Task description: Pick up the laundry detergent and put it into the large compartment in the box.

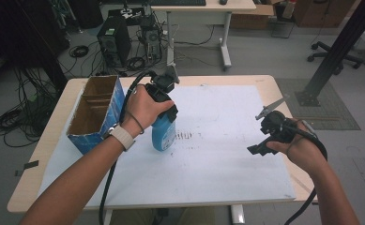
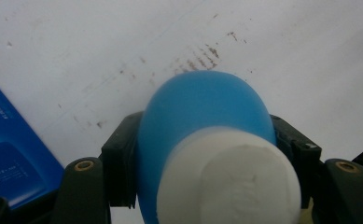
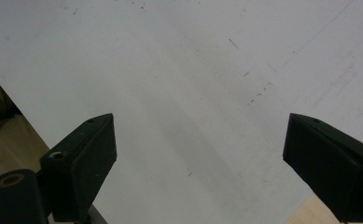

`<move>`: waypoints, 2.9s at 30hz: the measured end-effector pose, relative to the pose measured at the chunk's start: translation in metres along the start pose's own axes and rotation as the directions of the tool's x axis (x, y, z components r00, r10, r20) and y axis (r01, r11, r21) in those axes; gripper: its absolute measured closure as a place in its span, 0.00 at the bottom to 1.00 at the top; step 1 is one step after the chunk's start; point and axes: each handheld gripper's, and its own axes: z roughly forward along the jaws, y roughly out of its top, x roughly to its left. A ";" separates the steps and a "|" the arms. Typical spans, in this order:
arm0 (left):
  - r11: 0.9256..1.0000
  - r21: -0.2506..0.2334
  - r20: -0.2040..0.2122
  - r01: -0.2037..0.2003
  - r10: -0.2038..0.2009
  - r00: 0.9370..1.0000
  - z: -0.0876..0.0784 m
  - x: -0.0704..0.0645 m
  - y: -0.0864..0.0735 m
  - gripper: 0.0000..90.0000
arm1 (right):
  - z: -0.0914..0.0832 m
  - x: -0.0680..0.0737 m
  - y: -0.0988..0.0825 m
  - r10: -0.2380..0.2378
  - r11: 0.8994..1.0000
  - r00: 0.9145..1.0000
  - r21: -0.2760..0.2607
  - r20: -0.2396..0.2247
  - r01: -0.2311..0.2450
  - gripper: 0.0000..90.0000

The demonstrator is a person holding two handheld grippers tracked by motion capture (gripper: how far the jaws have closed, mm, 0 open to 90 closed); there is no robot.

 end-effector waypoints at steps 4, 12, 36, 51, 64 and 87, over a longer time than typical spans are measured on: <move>1.000 0.000 0.001 0.001 -0.001 1.000 -0.004 0.000 0.000 0.41 | -0.001 0.000 0.000 -0.003 1.000 1.000 -0.003 0.002 0.003 0.11; 1.000 -0.009 -0.009 0.000 0.000 1.000 -0.021 -0.001 0.001 0.41 | -0.001 0.001 0.000 -0.007 1.000 1.000 -0.004 0.000 0.007 0.11; 0.999 -0.026 -0.031 0.039 -0.039 0.999 -0.068 0.010 -0.004 0.41 | -0.005 0.003 0.005 -0.019 1.000 1.000 -0.017 0.003 0.019 0.11; 0.996 -0.037 -0.039 0.083 -0.085 0.996 -0.090 0.019 -0.007 0.41 | -0.005 0.003 0.011 -0.037 0.999 0.999 -0.014 -0.001 0.037 0.11; 0.989 -0.057 -0.042 0.134 -0.137 0.990 -0.110 0.028 -0.012 0.41 | -0.005 0.002 0.013 -0.049 0.999 0.999 -0.017 -0.007 0.049 0.11; 0.970 -0.089 -0.069 0.228 -0.234 0.970 -0.144 0.048 -0.019 0.41 | -0.008 0.003 0.015 -0.072 0.997 0.997 -0.028 -0.008 0.071 0.11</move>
